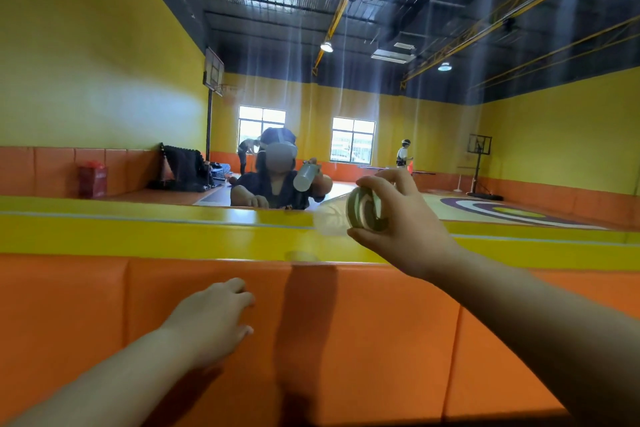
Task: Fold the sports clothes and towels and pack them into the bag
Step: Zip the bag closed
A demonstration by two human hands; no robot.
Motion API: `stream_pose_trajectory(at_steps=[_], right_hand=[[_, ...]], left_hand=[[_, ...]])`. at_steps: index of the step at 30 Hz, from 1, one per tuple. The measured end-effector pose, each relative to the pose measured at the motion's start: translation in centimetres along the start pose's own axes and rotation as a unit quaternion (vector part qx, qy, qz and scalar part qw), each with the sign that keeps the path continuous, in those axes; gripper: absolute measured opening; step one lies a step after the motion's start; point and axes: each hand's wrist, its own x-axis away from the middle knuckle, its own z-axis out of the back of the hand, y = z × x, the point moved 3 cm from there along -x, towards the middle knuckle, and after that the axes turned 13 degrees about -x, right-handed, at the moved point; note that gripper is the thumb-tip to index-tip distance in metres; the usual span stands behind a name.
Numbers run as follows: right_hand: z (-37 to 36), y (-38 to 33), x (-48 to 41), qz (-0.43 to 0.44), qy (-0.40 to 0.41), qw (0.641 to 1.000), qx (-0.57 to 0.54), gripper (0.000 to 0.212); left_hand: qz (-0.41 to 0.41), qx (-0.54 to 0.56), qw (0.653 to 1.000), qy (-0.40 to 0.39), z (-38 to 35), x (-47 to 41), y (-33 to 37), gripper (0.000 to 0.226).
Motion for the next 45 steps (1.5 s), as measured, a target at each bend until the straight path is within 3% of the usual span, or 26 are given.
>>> stream_pose_trajectory(at_steps=[8,15,22,29,35,39,45], right_hand=[[-2.1,-5.7,7.1,0.025,-0.071,0.994,-0.075,0.068],[-6.5,-8.5,13.5,0.013,-0.111,0.987,-0.118,0.069],[-10.9,-10.1,17.9,-0.036,-0.156,0.967,-0.197,0.068],[-12.2,-10.7,19.5,-0.01,-0.199,0.958,-0.207,0.067],[-11.9,-11.1,19.5,0.027,-0.213,0.95,-0.227,0.066],[-12.2,-11.1,19.2,0.041,-0.225,0.942,-0.247,0.067],[-13.6,-11.6,17.7,0.054,-0.233,0.935,-0.262,0.066]], left_hand=[[-0.001,-0.01,0.997,-0.073,-0.5,11.6,-2.2,0.035],[0.013,0.056,0.991,-0.118,-2.6,19.3,-3.1,0.025],[0.034,0.116,0.986,-0.114,-3.6,22.3,-3.5,0.028],[0.063,0.173,0.969,-0.166,-4.5,22.4,-4.3,0.019],[0.093,0.056,0.967,-0.231,-5.9,20.9,-4.9,0.026],[0.118,-0.072,0.962,-0.236,-5.1,20.3,-5.6,0.049],[0.145,-0.039,0.967,-0.204,-6.0,20.0,-6.8,0.041]])
